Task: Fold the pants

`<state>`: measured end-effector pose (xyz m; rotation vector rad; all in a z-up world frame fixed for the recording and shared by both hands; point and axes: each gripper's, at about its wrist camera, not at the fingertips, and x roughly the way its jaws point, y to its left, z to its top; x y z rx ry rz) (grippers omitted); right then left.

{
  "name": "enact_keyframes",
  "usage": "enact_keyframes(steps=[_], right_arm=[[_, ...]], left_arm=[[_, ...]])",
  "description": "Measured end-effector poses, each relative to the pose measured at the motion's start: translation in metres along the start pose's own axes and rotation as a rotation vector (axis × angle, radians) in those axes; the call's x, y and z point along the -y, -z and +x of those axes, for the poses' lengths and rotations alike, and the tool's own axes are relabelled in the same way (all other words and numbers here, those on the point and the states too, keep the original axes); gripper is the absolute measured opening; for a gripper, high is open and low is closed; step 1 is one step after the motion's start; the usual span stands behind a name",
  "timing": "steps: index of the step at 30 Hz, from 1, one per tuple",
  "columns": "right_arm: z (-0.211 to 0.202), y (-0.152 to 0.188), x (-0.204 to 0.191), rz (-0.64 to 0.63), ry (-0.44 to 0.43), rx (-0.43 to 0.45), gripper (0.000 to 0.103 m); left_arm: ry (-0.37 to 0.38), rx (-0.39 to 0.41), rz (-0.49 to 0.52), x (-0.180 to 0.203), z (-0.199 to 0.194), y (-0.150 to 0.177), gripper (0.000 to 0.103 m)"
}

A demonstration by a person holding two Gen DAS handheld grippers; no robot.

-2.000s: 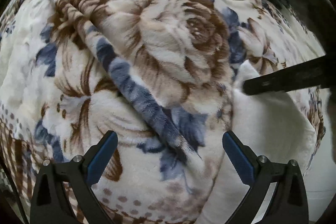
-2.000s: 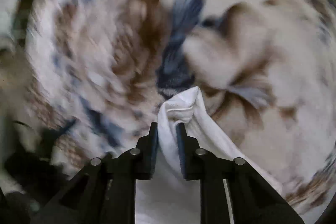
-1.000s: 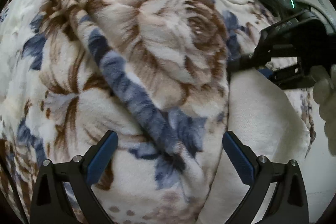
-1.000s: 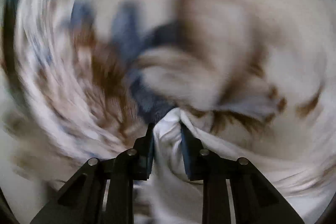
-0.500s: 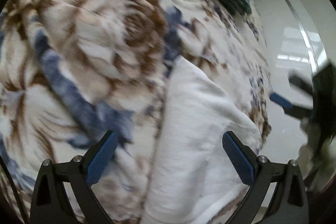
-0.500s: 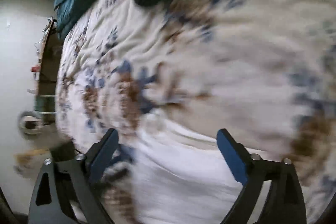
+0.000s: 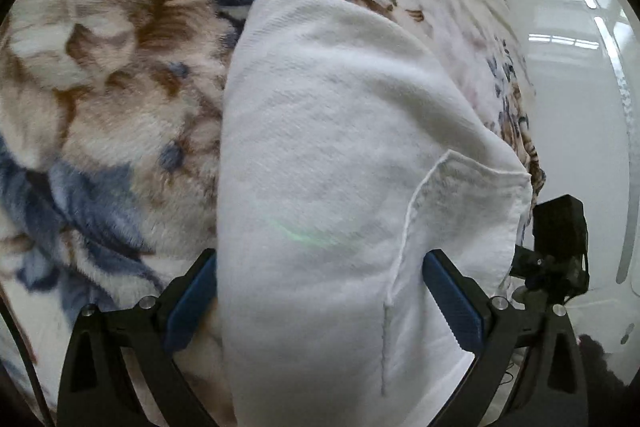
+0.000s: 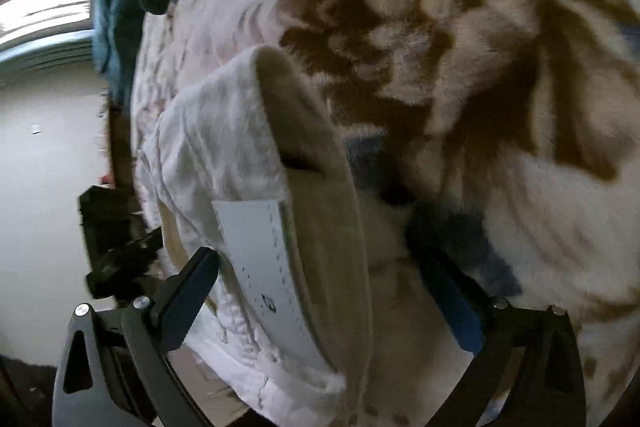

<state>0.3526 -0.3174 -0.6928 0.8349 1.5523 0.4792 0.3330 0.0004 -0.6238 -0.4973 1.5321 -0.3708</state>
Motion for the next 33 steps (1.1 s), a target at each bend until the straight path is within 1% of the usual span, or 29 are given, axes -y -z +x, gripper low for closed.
enact_keyframes(steps=[2,3,4,5,6,7,9,10,13,14,15,16,17,18,20,21,22,25,28,31,33], right_arm=[[0.002,-0.003,-0.003,-0.001,-0.167,-0.021,0.103],[0.005,-0.002,-0.01,-0.016,-0.291,-0.05,0.103],[0.011,-0.002,-0.021,-0.082,-0.277,-0.067,0.103],[0.02,-0.003,-0.026,-0.123,-0.176,-0.091,0.102],[0.03,-0.004,-0.024,-0.125,-0.099,-0.116,0.101],[0.038,-0.006,-0.02,-0.113,-0.074,-0.121,0.102],[0.042,-0.011,-0.021,-0.1,-0.08,-0.116,0.103],[0.043,-0.013,-0.022,-0.093,-0.098,-0.119,0.103],[0.037,-0.01,-0.029,-0.099,-0.232,-0.119,0.1],[0.039,-0.01,-0.033,-0.121,-0.223,-0.12,0.098],[0.044,-0.011,-0.035,-0.154,-0.161,-0.132,0.091],[0.05,-0.013,-0.031,-0.154,-0.109,-0.143,0.087],[0.054,-0.017,-0.023,-0.117,-0.105,-0.144,0.087],[0.054,-0.019,-0.02,-0.103,-0.11,-0.138,0.085],[0.051,-0.019,-0.022,-0.101,-0.086,-0.13,0.076],[0.048,-0.017,-0.024,-0.105,-0.08,-0.118,0.069],[0.044,-0.015,-0.025,-0.101,-0.081,-0.105,0.066],[0.033,-0.009,-0.03,-0.092,-0.087,-0.088,0.061],[0.024,-0.009,-0.038,-0.083,-0.095,-0.067,0.06],[0.014,-0.011,-0.041,-0.074,-0.122,-0.047,0.059],[0.008,-0.013,-0.044,-0.069,-0.147,-0.032,0.058]], left_arm=[[0.013,-0.004,0.003,-0.001,0.002,-0.002,0.103],[0.017,-0.005,0.004,-0.001,0.001,-0.002,0.103],[0.021,-0.007,0.007,0.0,0.001,-0.002,0.103],[0.025,-0.009,0.014,0.0,0.0,-0.002,0.103],[0.031,-0.014,0.024,0.0,0.0,-0.003,0.103],[0.035,-0.017,0.029,-0.001,0.0,-0.004,0.103],[0.059,-0.03,0.029,-0.002,0.002,-0.007,0.103],[0.079,-0.029,0.032,-0.001,0.0,-0.009,0.103],[0.11,-0.037,0.044,0.007,-0.004,-0.011,0.101],[0.103,-0.04,0.052,0.01,-0.005,-0.012,0.101],[0.099,-0.046,0.063,0.012,-0.004,-0.012,0.101],[0.096,-0.05,0.073,0.012,-0.003,-0.011,0.101],[0.092,-0.053,0.081,0.012,-0.002,-0.012,0.101],[0.092,-0.058,0.083,0.012,-0.001,-0.012,0.101],[0.104,-0.061,0.08,0.015,-0.004,-0.014,0.101],[0.108,-0.061,0.082,0.017,-0.004,-0.014,0.101],[0.113,-0.065,0.091,0.021,-0.006,-0.014,0.101],[0.118,-0.078,0.117,0.031,-0.011,-0.014,0.101],[0.142,-0.089,0.125,0.037,-0.021,-0.016,0.101],[0.139,-0.079,0.154,0.049,-0.036,-0.024,0.101],[0.133,-0.055,0.17,0.058,-0.05,-0.035,0.101]])
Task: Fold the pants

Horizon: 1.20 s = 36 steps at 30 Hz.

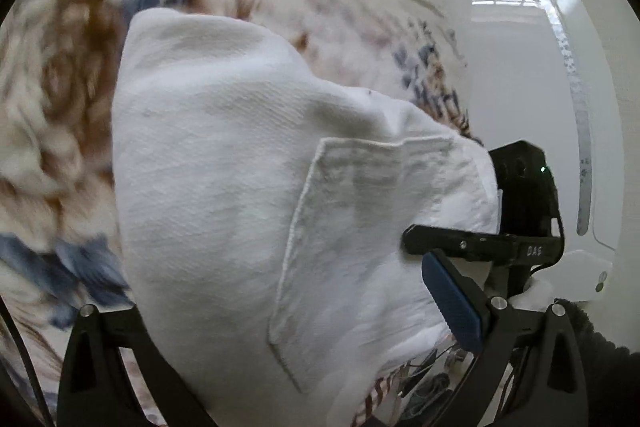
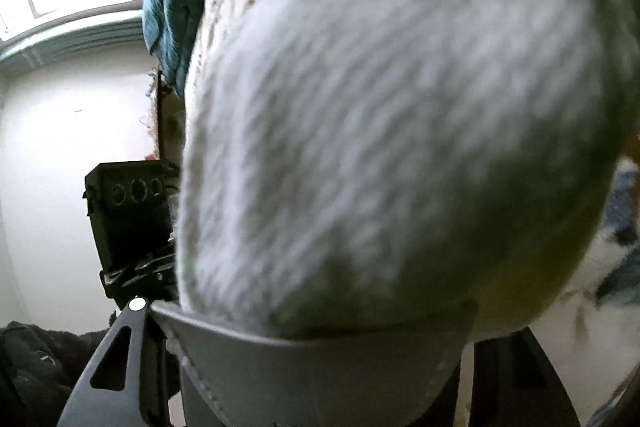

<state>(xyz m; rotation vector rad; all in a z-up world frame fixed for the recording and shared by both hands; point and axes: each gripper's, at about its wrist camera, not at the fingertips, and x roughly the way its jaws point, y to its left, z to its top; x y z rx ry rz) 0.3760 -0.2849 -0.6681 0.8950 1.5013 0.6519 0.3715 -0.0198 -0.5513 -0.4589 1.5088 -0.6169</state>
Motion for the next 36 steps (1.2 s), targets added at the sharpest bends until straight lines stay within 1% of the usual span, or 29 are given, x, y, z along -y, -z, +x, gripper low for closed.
enact_keyframes(steps=[4,6,8,10,13,14,16,18,19,20,21,24,25,26,27,28,29,30,31,32,33,34,35,36], right_arm=[[-0.019,-0.014,-0.019,-0.039,-0.049,0.05,0.058],[-0.033,-0.023,-0.026,-0.062,-0.073,0.072,0.058],[-0.044,-0.045,-0.039,-0.088,-0.095,0.098,0.058],[-0.055,-0.068,-0.05,-0.111,-0.098,0.11,0.058],[-0.07,-0.119,-0.077,-0.167,-0.089,0.127,0.058],[-0.078,-0.144,-0.087,-0.19,-0.086,0.136,0.058],[-0.087,-0.183,-0.101,-0.219,-0.086,0.146,0.058],[-0.092,-0.235,-0.115,-0.254,-0.069,0.155,0.058],[-0.092,-0.259,-0.119,-0.263,-0.07,0.154,0.058],[-0.087,-0.277,-0.123,-0.269,-0.065,0.156,0.058],[-0.084,-0.299,-0.124,-0.27,-0.059,0.161,0.058],[-0.059,-0.348,-0.127,-0.267,-0.039,0.162,0.058],[-0.048,-0.363,-0.124,-0.263,-0.034,0.154,0.058],[-0.039,-0.382,-0.113,-0.247,-0.011,0.147,0.058],[-0.028,-0.403,-0.115,-0.226,0.011,0.151,0.058],[-0.02,-0.416,-0.1,-0.195,0.049,0.141,0.058],[-0.009,-0.423,-0.094,-0.166,0.091,0.126,0.058],[-0.004,-0.43,-0.078,-0.118,0.148,0.115,0.06],[-0.006,-0.433,-0.067,-0.093,0.184,0.103,0.066],[-0.009,-0.43,-0.06,-0.095,0.195,0.104,0.068],[-0.012,-0.427,-0.057,-0.095,0.203,0.105,0.071],[-0.018,-0.421,-0.056,-0.094,0.218,0.104,0.078],[-0.025,-0.419,-0.062,-0.105,0.244,0.11,0.081],[-0.026,-0.435,-0.086,-0.129,0.291,0.127,0.094]], left_arm=[[-0.007,0.043,0.001,0.012,-0.03,-0.029,0.101],[-0.019,0.072,0.018,0.023,-0.045,-0.051,0.101],[-0.022,0.101,0.021,0.031,-0.059,-0.076,0.101],[-0.027,0.136,0.03,0.043,-0.075,-0.111,0.101],[-0.036,0.187,0.062,0.056,-0.092,-0.158,0.101],[-0.038,0.207,0.074,0.06,-0.099,-0.177,0.101],[-0.045,0.25,0.093,0.064,-0.112,-0.226,0.101],[-0.048,0.269,0.111,0.064,-0.118,-0.267,0.101],[-0.062,0.283,0.118,0.061,-0.12,-0.294,0.101],[-0.064,0.291,0.123,0.055,-0.122,-0.314,0.101],[-0.068,0.295,0.125,0.051,-0.122,-0.333,0.101],[-0.091,0.288,0.112,0.031,-0.107,-0.389,0.101],[-0.108,0.277,0.105,0.023,-0.098,-0.406,0.101],[-0.123,0.255,0.099,0.013,-0.086,-0.423,0.101],[-0.135,0.225,0.091,-0.001,-0.072,-0.438,0.101],[-0.163,0.201,0.081,-0.014,-0.065,-0.447,0.101],[-0.204,0.165,0.07,-0.026,-0.051,-0.455,0.101],[-0.27,0.122,0.061,-0.04,-0.037,-0.461,0.101],[-0.322,0.097,0.057,-0.048,-0.029,-0.462,0.103],[-0.303,0.084,0.042,-0.056,-0.026,-0.462,0.103],[-0.29,0.087,0.027,-0.059,-0.029,-0.459,0.103],[-0.298,0.107,0.023,-0.057,-0.036,-0.454,0.103],[-0.314,0.127,0.03,-0.052,-0.042,-0.448,0.102],[-0.352,0.167,0.041,-0.044,-0.053,-0.439,0.102]])
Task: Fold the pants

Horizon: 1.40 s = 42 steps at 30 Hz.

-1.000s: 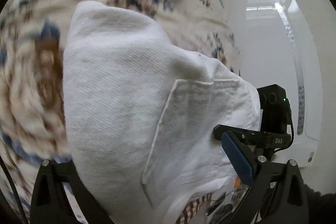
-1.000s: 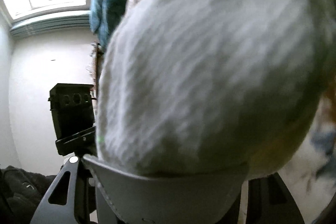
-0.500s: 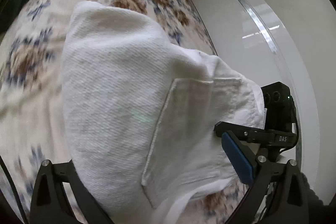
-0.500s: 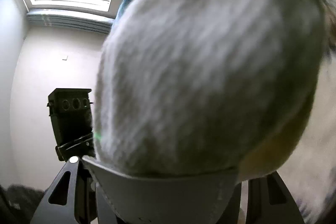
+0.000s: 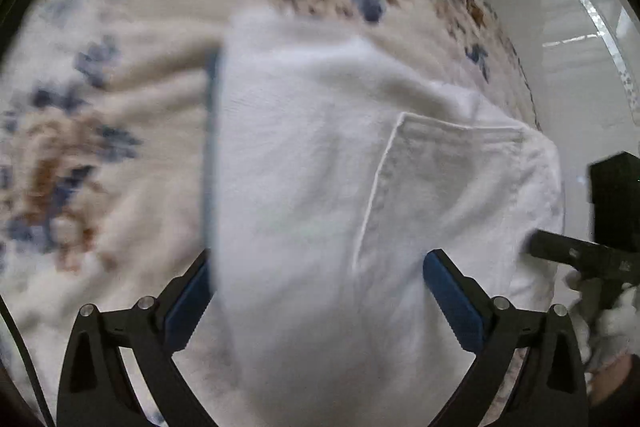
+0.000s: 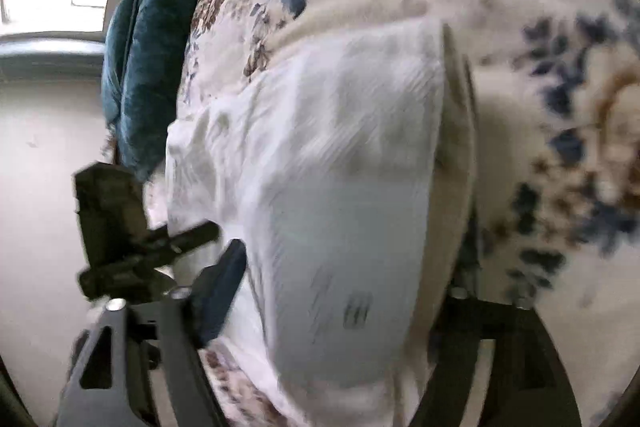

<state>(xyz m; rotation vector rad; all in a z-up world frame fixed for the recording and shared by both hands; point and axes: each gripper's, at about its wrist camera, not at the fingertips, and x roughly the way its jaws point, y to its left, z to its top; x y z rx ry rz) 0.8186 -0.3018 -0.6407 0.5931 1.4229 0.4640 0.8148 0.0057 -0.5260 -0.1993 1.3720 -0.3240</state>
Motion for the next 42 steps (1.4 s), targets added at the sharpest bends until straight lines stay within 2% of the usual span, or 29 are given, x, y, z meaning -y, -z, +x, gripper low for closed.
enact_keyframes(steps=[1,4,5,8,10,13,16,20,27,34,42], right_arm=[[-0.014,0.007,-0.011,-0.039,0.072,0.024,0.097],[-0.078,0.047,-0.057,-0.139,0.363,0.143,0.097],[-0.092,0.057,-0.082,-0.148,0.438,0.175,0.097],[-0.109,0.088,-0.125,-0.16,0.603,0.25,0.098],[-0.124,0.107,-0.145,-0.159,0.651,0.289,0.098],[-0.156,0.145,-0.18,-0.124,0.648,0.319,0.098],[-0.183,0.17,-0.201,-0.106,0.618,0.332,0.098],[-0.258,0.224,-0.237,-0.13,0.628,0.396,0.098],[-0.359,0.329,-0.31,-0.21,0.661,0.497,0.098],[-0.433,0.439,-0.384,-0.27,0.663,0.588,0.098],[-0.487,0.567,-0.45,-0.28,0.651,0.665,0.098]], left_arm=[[-0.05,0.046,0.009,0.006,-0.018,0.008,0.102],[-0.177,0.155,0.024,0.014,-0.055,0.029,0.102],[-0.224,0.191,0.022,0.018,-0.072,0.04,0.102],[-0.297,0.232,-0.001,0.03,-0.101,0.064,0.102],[-0.332,0.242,0.003,0.041,-0.128,0.089,0.102],[-0.372,0.262,0.011,0.069,-0.151,0.113,0.102],[-0.392,0.287,0.014,0.098,-0.19,0.146,0.102],[-0.371,0.324,0.002,0.129,-0.251,0.195,0.102],[-0.342,0.405,0.022,0.181,-0.353,0.276,0.102],[-0.334,0.504,0.043,0.201,-0.438,0.352,0.102],[-0.331,0.577,0.06,0.201,-0.524,0.444,0.102]])
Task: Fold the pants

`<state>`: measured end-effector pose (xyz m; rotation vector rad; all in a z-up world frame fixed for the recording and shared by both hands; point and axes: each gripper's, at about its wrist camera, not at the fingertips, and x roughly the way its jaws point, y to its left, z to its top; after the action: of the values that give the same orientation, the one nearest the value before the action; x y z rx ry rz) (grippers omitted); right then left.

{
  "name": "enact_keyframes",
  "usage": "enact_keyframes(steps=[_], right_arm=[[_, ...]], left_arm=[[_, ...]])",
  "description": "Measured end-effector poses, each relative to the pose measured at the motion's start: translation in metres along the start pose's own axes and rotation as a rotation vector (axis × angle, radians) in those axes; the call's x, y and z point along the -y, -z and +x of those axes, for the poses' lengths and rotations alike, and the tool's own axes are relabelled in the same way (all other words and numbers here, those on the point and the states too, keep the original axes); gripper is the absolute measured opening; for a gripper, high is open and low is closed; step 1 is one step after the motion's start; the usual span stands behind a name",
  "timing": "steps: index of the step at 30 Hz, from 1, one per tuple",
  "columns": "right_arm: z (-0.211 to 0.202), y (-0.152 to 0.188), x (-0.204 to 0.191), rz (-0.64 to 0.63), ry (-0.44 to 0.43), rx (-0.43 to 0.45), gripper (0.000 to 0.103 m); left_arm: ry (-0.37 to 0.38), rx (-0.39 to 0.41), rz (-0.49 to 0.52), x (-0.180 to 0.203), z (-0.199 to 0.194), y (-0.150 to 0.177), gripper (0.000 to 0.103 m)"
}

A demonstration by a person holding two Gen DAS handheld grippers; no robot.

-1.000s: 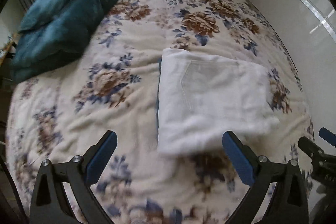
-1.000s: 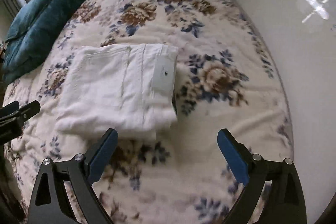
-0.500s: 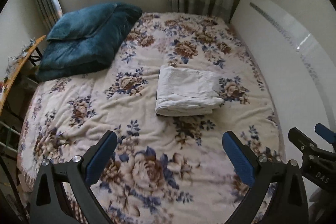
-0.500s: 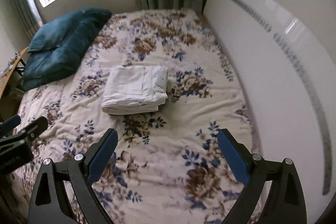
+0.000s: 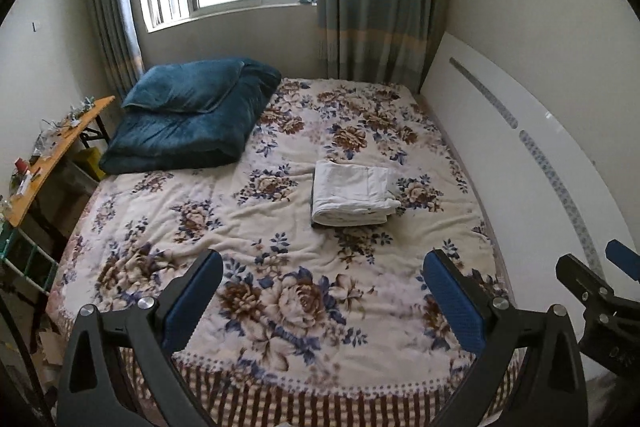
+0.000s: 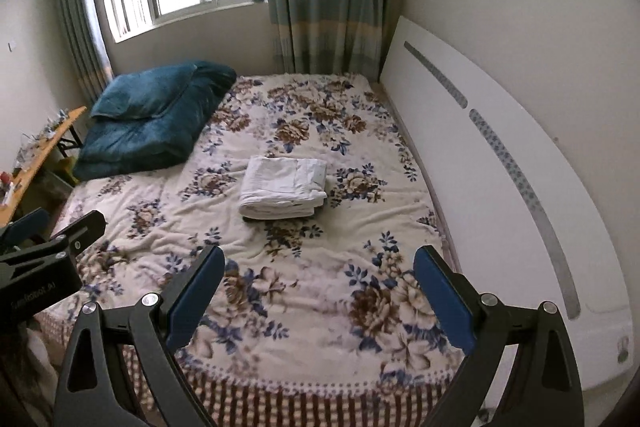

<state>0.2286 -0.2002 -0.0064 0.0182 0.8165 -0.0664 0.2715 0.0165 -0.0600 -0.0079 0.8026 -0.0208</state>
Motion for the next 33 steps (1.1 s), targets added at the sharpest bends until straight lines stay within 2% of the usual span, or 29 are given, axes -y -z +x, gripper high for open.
enact_keyframes(steps=[8,16,24,28,33], right_arm=[[-0.117,0.039,-0.021,0.005,0.001,0.078,0.099],[-0.179,0.059,-0.027,-0.021,-0.045,0.078,0.1],[-0.198,0.062,-0.01,-0.034,-0.071,0.058,0.1],[-0.192,0.058,-0.002,-0.036,-0.076,0.048,0.1],[-0.172,0.039,0.01,-0.035,-0.08,0.019,0.1]], left_arm=[[-0.018,0.013,0.04,-0.015,-0.079,0.037,0.102],[-0.035,0.05,0.037,-0.008,-0.124,0.051,0.102],[-0.04,0.065,0.01,0.0,-0.144,0.059,0.102],[-0.055,0.008,0.01,0.004,-0.136,0.056,0.102],[-0.094,-0.009,0.014,0.006,-0.124,0.043,0.102]])
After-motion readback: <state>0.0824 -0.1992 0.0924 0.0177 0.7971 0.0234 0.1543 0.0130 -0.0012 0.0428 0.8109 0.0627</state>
